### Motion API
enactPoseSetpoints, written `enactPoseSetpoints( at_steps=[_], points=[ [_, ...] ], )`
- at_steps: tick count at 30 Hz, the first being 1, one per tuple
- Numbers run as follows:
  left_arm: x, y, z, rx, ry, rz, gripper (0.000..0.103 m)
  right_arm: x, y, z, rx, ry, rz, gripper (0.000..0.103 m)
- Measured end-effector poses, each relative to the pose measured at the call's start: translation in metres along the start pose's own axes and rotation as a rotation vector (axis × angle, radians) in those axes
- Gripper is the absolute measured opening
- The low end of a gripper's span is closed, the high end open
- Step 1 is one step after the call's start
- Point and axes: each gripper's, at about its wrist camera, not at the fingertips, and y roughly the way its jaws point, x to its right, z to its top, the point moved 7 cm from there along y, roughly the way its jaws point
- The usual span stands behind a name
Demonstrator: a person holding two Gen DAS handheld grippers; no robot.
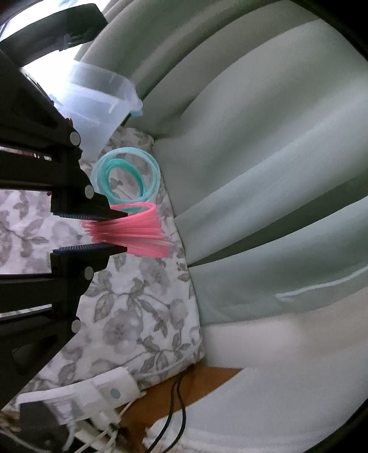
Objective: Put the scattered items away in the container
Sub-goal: 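Lift the claw clip and hair ties and carry both over the clear box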
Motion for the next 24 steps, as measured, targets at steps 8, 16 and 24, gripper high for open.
enactPoseSetpoints(
  at_steps=[8,16,24],
  points=[
    [-0.006,-0.051,-0.004,0.061,-0.012,-0.015,0.037,-0.019,-0.047,-0.01,0.04,-0.01,0.016,0.016],
    [-0.022,-0.098,-0.01,0.109,-0.033,-0.015,0.037,-0.045,-0.079,-0.026,0.058,-0.02,0.051,0.016],
    [-0.04,-0.139,-0.013,0.159,-0.054,-0.019,0.037,-0.073,-0.107,-0.038,0.077,-0.045,0.087,0.016]
  ],
)
